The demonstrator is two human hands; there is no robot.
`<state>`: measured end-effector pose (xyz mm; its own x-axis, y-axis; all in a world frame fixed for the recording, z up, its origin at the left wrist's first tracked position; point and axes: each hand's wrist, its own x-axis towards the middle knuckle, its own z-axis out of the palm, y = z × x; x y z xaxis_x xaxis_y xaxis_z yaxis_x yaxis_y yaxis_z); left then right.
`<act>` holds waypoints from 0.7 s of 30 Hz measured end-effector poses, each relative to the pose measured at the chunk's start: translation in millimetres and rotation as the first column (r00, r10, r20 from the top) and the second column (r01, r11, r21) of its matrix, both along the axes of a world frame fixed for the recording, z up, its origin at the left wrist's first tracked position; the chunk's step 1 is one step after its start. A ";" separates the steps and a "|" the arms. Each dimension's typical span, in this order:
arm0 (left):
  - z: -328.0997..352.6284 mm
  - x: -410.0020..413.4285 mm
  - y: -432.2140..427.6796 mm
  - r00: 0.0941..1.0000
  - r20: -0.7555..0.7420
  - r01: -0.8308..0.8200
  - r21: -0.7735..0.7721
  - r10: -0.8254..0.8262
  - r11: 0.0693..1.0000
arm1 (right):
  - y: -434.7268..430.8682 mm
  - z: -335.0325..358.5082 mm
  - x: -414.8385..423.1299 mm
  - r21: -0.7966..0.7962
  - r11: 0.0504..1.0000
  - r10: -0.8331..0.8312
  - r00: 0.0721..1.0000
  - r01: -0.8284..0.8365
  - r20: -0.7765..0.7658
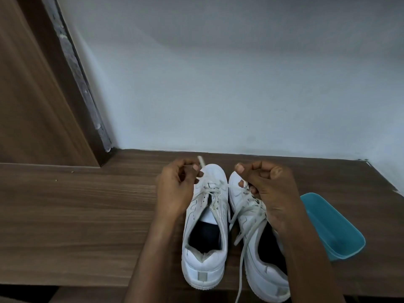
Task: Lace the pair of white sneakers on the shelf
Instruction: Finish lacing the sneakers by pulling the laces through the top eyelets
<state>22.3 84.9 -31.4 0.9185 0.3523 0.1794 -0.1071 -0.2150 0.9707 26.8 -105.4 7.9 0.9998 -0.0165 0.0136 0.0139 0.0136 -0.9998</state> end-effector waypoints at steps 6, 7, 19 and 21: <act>-11.9 1.1 11.5 0.989 -0.077 -0.105 0.254 0.129 0.961 | -1.4 -2.4 3.2 0.181 0.983 0.022 0.999 -0.016 -0.030; -11.2 0.0 15.1 0.984 -0.156 -0.042 0.277 0.088 0.960 | -2.1 -3.3 4.0 0.201 0.979 0.017 0.999 -0.010 -0.030; 5.6 -12.1 15.2 0.809 -0.518 0.423 0.184 -0.278 0.887 | 10.2 -8.5 4.6 0.061 0.998 -0.035 0.999 0.033 0.027; 5.0 -12.4 16.0 0.804 -0.523 0.427 0.177 -0.283 0.886 | 18.8 -12.1 4.2 0.039 0.999 -0.009 0.999 0.008 0.037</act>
<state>9.8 100.9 -26.4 0.9632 -0.0133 -0.2685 0.2234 -0.5158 0.8271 31.0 -86.6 -4.2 0.9984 -0.0260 0.0496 0.0509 0.0525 -0.9973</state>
